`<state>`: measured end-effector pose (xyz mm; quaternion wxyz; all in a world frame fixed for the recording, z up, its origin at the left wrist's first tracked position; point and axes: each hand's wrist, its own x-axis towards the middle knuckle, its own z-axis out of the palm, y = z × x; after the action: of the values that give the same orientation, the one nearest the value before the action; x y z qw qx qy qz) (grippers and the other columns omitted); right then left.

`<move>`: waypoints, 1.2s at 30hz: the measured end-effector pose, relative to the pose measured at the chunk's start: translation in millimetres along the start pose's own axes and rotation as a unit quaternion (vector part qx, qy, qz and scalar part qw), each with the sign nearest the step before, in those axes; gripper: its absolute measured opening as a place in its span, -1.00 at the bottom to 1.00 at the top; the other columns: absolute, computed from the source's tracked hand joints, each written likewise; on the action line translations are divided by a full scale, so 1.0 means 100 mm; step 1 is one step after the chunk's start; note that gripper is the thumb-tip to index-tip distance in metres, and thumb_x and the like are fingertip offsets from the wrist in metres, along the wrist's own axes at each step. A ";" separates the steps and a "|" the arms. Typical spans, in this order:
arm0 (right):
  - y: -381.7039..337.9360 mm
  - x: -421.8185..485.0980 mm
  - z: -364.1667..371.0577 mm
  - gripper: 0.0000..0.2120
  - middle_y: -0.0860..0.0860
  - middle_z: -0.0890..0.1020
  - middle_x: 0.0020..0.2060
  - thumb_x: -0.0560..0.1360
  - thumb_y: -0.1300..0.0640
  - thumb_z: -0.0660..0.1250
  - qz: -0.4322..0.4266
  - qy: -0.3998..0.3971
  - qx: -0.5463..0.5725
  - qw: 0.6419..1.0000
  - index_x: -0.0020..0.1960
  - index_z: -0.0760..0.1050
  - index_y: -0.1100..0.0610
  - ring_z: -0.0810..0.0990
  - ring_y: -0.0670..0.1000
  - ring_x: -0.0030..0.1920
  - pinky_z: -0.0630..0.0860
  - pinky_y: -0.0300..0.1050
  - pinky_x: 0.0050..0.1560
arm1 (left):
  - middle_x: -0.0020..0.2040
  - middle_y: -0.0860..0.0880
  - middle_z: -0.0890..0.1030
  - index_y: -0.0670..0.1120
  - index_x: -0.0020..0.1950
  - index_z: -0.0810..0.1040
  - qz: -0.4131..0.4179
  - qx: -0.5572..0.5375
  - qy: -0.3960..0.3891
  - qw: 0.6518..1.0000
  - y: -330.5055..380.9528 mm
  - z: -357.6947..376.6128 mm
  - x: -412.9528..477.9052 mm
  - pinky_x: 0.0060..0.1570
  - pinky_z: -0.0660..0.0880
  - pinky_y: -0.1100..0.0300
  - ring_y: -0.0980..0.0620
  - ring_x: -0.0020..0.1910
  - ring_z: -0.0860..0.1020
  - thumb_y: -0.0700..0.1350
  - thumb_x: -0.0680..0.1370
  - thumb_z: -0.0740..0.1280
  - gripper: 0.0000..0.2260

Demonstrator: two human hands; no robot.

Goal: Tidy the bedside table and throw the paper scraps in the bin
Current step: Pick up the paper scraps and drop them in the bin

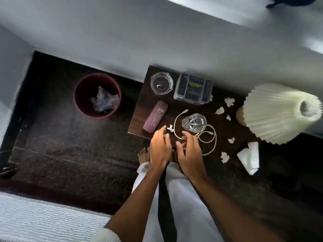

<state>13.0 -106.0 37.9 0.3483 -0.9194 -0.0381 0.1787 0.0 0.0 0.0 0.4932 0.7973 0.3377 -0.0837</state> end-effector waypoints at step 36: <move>-0.03 0.34 0.48 -0.77 -0.15 0.70 0.09 0.60 0.15 0.36 0.113 -0.098 0.166 0.975 0.24 0.63 -0.01 0.63 -0.21 0.12 0.57 -0.30 0.14 | -0.02 0.26 0.73 0.16 0.10 0.71 -0.174 -0.246 0.061 0.951 -0.23 -0.19 0.08 0.07 0.60 0.38 0.30 0.05 0.67 -0.12 0.60 0.42 -0.81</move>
<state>28.1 -67.4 -3.7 0.4684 -0.8248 0.0623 0.3104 -11.5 25.8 -11.0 0.6302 0.5835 0.5111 -0.0334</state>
